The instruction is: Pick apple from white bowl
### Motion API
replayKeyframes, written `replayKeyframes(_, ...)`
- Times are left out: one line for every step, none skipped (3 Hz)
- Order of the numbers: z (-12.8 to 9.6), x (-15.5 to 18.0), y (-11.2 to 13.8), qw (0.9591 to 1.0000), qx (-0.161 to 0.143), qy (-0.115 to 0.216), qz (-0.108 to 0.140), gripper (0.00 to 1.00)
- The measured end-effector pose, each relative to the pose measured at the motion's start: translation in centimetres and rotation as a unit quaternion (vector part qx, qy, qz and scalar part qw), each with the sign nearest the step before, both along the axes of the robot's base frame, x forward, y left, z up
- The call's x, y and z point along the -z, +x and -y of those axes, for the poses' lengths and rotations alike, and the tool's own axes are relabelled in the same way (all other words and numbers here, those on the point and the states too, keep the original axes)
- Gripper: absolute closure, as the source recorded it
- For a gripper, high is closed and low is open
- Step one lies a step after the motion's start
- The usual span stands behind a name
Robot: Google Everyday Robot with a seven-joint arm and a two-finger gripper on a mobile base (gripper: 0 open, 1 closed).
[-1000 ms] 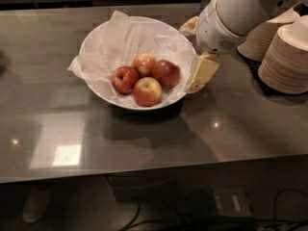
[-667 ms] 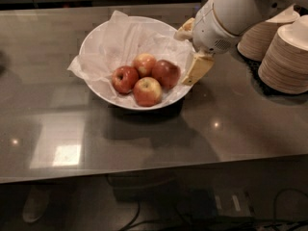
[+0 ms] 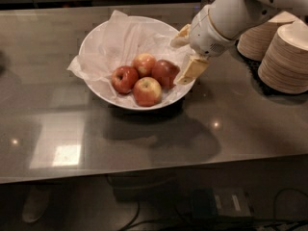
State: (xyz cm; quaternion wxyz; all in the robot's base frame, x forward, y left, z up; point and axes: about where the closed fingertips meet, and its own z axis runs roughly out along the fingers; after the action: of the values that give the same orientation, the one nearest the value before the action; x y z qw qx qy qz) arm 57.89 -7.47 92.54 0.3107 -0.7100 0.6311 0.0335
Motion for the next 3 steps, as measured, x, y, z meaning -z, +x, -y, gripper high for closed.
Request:
replayKeyframes(-0.4, 1.3, 1.1, 0.9999, -0.010, -0.001, -0.011, 0.33)
replayKeyframes(-1.0, 2.8, 1.9, 0.9995, -0.022, -0.004, -0.022, 0.28)
replayKeyframes(-1.5, 4.1, 2.4, 0.9990, -0.031, -0.007, -0.033, 0.27)
